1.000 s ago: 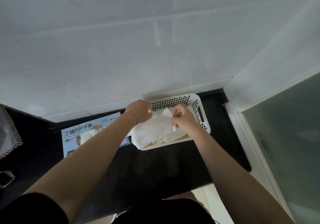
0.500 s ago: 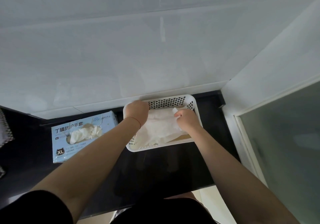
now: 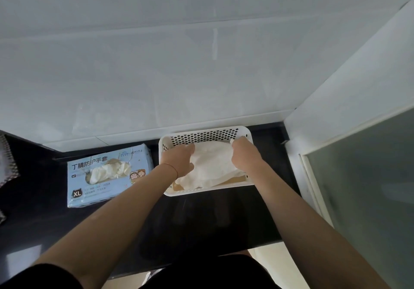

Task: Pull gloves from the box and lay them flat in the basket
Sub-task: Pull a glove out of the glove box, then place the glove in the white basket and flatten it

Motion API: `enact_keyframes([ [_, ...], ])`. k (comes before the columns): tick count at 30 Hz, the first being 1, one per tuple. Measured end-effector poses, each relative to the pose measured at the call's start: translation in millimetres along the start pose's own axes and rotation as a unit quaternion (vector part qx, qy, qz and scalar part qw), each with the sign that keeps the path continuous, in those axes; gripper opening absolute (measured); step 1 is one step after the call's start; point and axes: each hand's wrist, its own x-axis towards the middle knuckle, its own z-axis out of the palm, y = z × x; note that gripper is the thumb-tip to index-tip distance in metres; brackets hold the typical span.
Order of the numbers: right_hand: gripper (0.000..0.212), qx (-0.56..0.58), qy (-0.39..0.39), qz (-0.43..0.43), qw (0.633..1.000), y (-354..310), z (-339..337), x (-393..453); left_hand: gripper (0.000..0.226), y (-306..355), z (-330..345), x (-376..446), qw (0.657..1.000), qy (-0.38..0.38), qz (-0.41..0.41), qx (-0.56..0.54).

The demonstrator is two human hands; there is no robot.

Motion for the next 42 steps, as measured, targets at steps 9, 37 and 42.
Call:
enact_keyframes([
  [9, 0.037, -0.140, -0.038, -0.014, 0.989, -4, 28, 2, 0.063, 13, 9, -3, 0.999, 0.019, -0.021, 0.043],
  [37, 0.027, 0.067, -0.005, -0.250, 0.966, -243, 74, -34, 0.035, -189, 4, -114, 0.962, 0.123, -0.211, -0.124],
  [42, 0.028, 0.028, -0.013, -0.232, 0.972, -254, 89, -37, 0.011, -210, 10, -120, 0.952, 0.104, -0.228, -0.176],
])
